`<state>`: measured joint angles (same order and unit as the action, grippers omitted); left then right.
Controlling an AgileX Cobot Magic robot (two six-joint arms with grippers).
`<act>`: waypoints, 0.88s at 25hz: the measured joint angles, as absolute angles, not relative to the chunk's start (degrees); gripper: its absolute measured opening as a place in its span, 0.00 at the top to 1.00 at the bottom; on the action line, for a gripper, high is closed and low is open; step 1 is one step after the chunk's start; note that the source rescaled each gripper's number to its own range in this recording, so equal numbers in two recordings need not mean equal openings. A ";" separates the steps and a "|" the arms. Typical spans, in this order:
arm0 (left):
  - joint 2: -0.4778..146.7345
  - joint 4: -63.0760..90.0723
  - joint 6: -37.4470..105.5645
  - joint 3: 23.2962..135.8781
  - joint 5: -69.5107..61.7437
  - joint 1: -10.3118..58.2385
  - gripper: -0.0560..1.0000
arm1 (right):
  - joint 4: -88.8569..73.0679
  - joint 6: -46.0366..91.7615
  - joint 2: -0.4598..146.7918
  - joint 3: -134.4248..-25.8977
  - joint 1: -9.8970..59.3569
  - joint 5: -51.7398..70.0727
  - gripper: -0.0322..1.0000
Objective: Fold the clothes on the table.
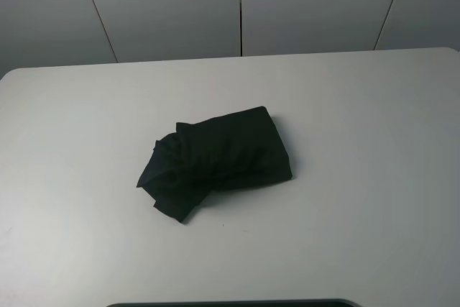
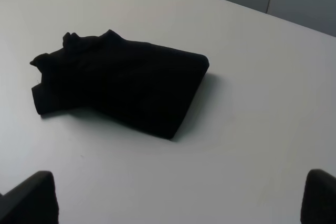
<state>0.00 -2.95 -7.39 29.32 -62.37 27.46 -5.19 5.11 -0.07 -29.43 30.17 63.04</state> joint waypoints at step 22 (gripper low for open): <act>0.00 -2.95 -7.30 29.32 -62.37 7.38 0.02 | -5.08 4.41 -0.07 -29.43 1.46 62.80 0.00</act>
